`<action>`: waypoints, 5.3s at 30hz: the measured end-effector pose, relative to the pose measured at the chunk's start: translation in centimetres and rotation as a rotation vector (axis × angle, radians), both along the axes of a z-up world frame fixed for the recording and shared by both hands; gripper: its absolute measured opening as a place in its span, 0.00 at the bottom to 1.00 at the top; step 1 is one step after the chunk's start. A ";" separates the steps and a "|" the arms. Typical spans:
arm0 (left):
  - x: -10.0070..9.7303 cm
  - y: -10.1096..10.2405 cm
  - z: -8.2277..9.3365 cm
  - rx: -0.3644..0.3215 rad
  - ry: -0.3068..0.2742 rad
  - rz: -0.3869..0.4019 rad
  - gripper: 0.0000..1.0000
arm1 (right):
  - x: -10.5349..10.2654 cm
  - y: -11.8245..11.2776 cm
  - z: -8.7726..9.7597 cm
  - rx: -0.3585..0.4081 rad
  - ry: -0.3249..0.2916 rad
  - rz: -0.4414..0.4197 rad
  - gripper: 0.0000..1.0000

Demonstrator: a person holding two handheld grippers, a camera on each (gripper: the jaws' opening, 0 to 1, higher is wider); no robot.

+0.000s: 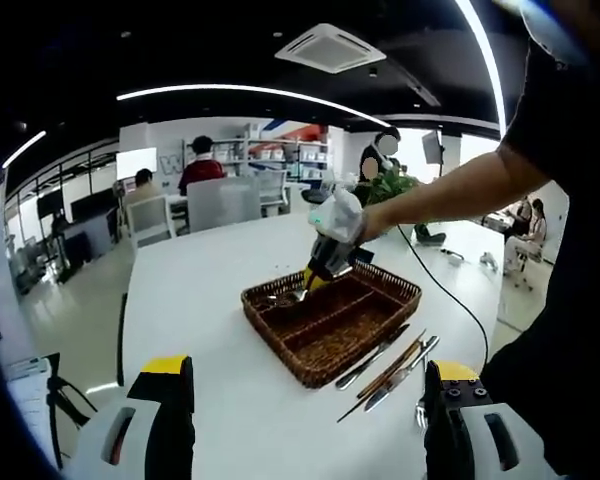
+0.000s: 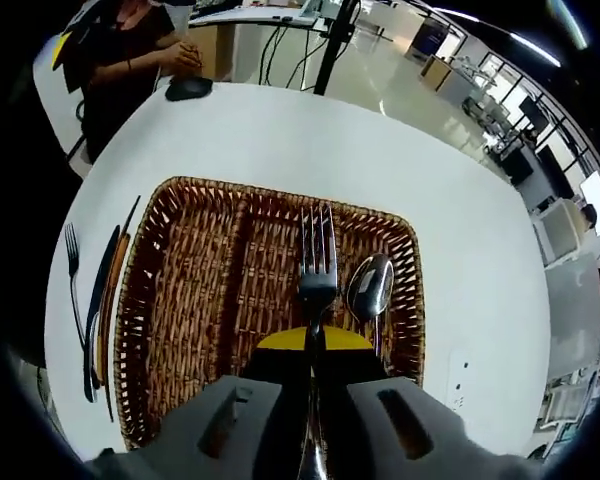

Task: Arrange the knives, forks, and spoons in their matching storage slots by inserting each utensil handle-first until every utensil is classified and aligned in the correct compartment

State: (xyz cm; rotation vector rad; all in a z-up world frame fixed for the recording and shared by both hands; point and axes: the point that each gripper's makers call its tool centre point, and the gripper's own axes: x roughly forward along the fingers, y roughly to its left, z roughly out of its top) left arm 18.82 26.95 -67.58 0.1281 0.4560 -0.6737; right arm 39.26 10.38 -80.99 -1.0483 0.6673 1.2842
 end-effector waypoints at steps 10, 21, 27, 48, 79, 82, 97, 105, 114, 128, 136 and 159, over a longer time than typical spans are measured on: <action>-0.5 0.8 -0.3 0.007 0.009 0.023 1.00 | 0.0 0.2 -1.8 -0.007 0.021 -0.012 0.00; -0.8 1.2 -0.3 0.007 0.018 0.041 1.00 | -0.1 0.4 -3.3 -0.020 0.024 -0.001 0.00; -0.7 1.2 -0.4 0.009 0.019 0.042 1.00 | -0.2 0.9 -3.7 -0.014 0.022 0.007 0.00; -0.7 1.2 -0.4 0.005 0.024 0.045 1.00 | -0.3 1.9 -5.3 0.003 0.063 -0.074 0.00; 1.7 -1.0 1.7 -0.015 -0.081 0.039 1.00 | -0.1 -3.2 7.8 0.290 -0.054 -0.282 0.72; 1.9 -1.4 2.2 -0.022 -0.096 0.028 1.00 | -0.9 -4.3 9.5 0.328 -0.063 -0.328 0.81; 2.3 -3.7 3.0 -0.046 -0.122 -0.056 1.00 | -6.6 -10.7 14.8 0.471 -0.149 -0.575 0.99; 1.7 -5.7 4.4 -0.043 -0.140 -0.071 1.00 | -10.0 -14.3 17.5 0.583 -0.201 -0.674 0.99; 1.0 -8.2 5.5 -0.065 -0.148 -0.046 1.00 | -13.3 -18.7 17.7 0.654 -0.215 -0.759 0.99; -1.0 -10.4 7.2 -0.021 -0.178 -0.002 1.00 | -19.5 -26.0 18.9 0.728 -0.239 -0.821 0.99; -1.4 -10.2 5.5 -0.046 -0.150 0.035 1.00 | -21.4 -27.3 18.6 0.708 -0.201 -0.845 0.99; -0.9 -8.6 3.4 0.024 -0.113 -0.031 1.00 | -18.8 -23.9 18.1 0.666 -0.186 -0.867 0.99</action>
